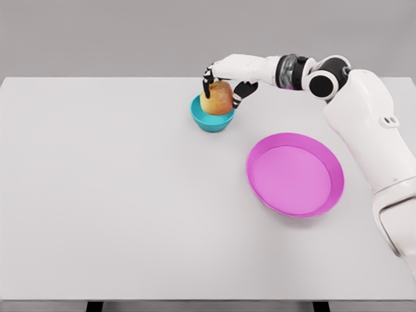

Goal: Put the apple from the pink plate into the blue bowl with your right arm

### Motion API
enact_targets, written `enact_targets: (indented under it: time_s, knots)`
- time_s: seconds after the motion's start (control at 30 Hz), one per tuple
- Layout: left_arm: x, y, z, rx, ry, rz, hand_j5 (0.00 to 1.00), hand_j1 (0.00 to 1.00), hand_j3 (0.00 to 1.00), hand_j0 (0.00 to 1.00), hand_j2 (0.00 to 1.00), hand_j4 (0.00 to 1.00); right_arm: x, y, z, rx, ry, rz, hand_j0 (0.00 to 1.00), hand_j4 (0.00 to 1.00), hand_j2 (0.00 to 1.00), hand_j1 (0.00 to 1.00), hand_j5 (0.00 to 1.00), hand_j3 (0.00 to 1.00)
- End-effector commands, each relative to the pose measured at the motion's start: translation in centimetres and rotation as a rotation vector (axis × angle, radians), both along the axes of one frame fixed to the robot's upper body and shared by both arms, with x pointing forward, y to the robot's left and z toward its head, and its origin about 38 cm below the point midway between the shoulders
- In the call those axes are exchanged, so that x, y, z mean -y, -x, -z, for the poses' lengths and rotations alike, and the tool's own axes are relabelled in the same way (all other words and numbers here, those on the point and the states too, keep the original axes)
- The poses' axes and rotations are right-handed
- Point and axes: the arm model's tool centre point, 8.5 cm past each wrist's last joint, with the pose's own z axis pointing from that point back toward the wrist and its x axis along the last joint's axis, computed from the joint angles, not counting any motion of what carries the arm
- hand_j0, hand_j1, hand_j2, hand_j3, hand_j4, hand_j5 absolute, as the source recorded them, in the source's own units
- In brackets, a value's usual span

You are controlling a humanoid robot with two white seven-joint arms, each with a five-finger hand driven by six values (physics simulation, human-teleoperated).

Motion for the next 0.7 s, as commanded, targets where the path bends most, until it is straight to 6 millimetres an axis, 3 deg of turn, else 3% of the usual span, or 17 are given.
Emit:
enact_targets:
  time_s: [0.0,0.13,0.17,0.2,0.23,0.53,0.63,0.67]
  knots:
    - [0.0,0.0,0.0,0.0,0.0,0.0,1.0,1.0,1.0,1.0,1.0,1.0,-0.3,-0.1,0.3,-0.009,-0.003,0.004,0.44,0.44,0.44,0.44,0.44,0.44]
    - [0.0,0.0,0.0,0.0,0.0,0.0,1.0,1.0,1.0,1.0,1.0,1.0,-0.7,-0.1,0.2,-0.007,-0.001,-0.002,0.46,0.46,0.46,0.46,0.46,0.46]
    - [0.0,0.0,0.0,0.0,0.0,0.0,1.0,1.0,1.0,1.0,1.0,1.0,-0.7,0.0,0.2,-0.007,-0.003,-0.003,0.57,0.57,0.57,0.57,0.57,0.57]
    - [0.0,0.0,0.0,0.0,0.0,0.0,1.0,1.0,1.0,1.0,1.0,1.0,-0.7,0.0,0.2,-0.007,-0.003,-0.003,0.95,0.95,0.95,0.95,0.95,0.95]
    - [0.0,0.0,0.0,0.0,0.0,0.0,1.0,1.0,1.0,1.0,1.0,1.0,-0.7,0.0,0.1,-0.005,-0.002,-0.004,1.0,1.0,1.0,1.0,1.0,1.0]
    - [0.0,0.0,0.0,0.0,0.0,-0.001,1.0,1.0,1.0,1.0,1.0,1.0,-0.8,0.0,0.1,-0.001,0.004,-0.003,1.0,1.0,1.0,1.0,1.0,1.0]
    - [0.0,0.0,0.0,0.0,0.0,0.0,1.0,1.0,1.0,1.0,1.0,1.0,-0.4,0.0,-1.8,0.042,-0.01,-0.014,1.0,1.0,1.0,1.0,1.0,1.0]
    - [0.0,0.0,0.0,0.0,0.0,0.0,1.0,1.0,1.0,1.0,1.0,1.0,0.9,0.0,-3.1,0.074,-0.024,0.001,1.0,1.0,1.0,1.0,1.0,1.0]
